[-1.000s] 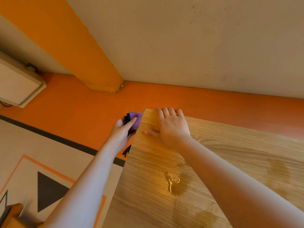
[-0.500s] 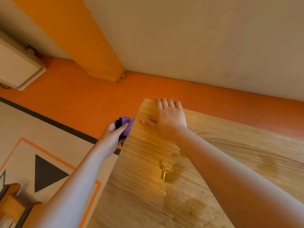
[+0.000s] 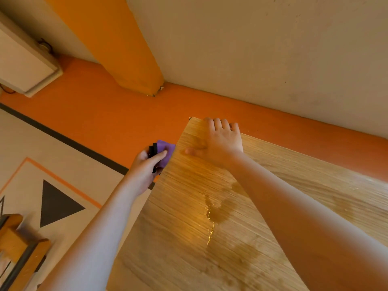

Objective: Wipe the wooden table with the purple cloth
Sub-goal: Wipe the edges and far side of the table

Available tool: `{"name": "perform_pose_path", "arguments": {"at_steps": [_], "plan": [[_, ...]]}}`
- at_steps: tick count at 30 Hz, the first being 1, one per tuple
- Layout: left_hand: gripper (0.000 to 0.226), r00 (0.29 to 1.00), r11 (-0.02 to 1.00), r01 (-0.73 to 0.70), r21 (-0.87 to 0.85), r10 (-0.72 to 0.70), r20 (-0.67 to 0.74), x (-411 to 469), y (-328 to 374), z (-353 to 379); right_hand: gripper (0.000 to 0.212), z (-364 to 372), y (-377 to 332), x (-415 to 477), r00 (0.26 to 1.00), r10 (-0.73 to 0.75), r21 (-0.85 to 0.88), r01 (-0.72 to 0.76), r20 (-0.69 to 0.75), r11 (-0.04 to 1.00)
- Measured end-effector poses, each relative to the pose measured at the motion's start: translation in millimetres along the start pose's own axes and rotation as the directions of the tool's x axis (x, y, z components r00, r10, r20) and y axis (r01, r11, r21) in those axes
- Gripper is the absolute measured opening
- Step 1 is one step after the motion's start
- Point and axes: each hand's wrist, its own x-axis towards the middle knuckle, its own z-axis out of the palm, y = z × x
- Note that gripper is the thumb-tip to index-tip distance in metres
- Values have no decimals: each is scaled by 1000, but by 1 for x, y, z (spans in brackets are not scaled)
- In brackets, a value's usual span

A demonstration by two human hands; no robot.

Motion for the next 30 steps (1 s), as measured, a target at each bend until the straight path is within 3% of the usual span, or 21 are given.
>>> {"name": "perform_pose_path", "arguments": {"at_steps": [4,13,20,30], "plan": [[20,999,999,52,-9,-53,-12,-34,-23,-29,109,-1,-1,-1,1000,0,-44,0,1,999],[15,1000,1000,-9,3,9,-26,-6,-11,-6,108,0,0,-1,1000,-3,-76,2,-11,997],[21,987,989,145,-35,-147,-60,-87,-48,-63,105,-4,-2,-2,1000,3,-82,-2,21,997],[20,999,998,5,61,-3,-36,-64,-36,-39,103,-4,-5,-7,1000,17,-104,-15,20,994]]}}
